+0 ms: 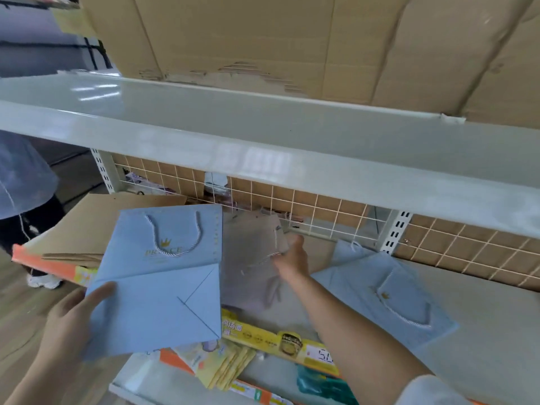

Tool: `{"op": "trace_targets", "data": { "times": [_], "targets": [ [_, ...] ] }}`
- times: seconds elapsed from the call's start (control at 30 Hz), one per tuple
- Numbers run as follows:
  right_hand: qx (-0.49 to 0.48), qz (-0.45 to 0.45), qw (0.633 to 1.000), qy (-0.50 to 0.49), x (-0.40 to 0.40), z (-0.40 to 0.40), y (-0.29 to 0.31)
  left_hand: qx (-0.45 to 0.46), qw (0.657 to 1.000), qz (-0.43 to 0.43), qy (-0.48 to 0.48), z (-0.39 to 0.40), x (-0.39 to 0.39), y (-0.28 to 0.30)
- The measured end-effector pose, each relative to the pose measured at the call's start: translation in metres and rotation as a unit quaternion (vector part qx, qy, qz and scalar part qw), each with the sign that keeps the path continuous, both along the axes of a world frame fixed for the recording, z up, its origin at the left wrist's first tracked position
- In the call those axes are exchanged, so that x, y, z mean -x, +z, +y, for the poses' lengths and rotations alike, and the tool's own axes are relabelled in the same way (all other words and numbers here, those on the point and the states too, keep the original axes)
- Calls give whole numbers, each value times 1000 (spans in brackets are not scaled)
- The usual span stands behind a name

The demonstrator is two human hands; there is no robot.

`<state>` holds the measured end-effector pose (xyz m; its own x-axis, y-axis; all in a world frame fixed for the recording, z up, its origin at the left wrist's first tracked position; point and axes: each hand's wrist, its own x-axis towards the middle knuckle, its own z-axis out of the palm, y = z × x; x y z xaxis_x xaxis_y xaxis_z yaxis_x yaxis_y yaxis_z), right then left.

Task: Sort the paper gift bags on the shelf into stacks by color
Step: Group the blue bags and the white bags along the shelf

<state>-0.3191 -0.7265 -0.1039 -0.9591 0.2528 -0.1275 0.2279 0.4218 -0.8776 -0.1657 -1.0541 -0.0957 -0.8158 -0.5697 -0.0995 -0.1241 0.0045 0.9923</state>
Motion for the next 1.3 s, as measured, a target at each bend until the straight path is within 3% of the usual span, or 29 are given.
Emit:
{"op": "trace_targets", "data": {
  "times": [0.17, 0.27, 0.4, 0.6, 0.87, 1.03, 1.2, 1.3],
  "targets": [
    [-264, -15, 962, 61, 1, -17, -18, -24, 996, 3, -84, -18, 37, 7],
    [-346, -43, 936, 55, -4, -22, -18, -34, 988, -11, -147, -32, 64, 11],
    [-309, -41, 948, 60, -19, -19, -16, -11, 977, 4, -212, -12, 100, 18],
    [-252, 21, 962, -98, -65, 28, -16, -33, 942, -29, -331, 61, 133, 12],
    [-192, 10, 944, -269, -132, 134, -23, -46, 928, -53, -366, 201, 131, 2],
    [-184, -14, 941, -285, -152, 183, -32, 23, 928, -80, -364, 272, 118, -14],
    [-187, -18, 952, -243, -163, 211, -38, 206, 908, -119, -345, 315, 104, -32],
    [-181, -25, 962, -205, -167, 223, -40, 374, 858, -106, -335, 332, 95, -37]
  ]
}}
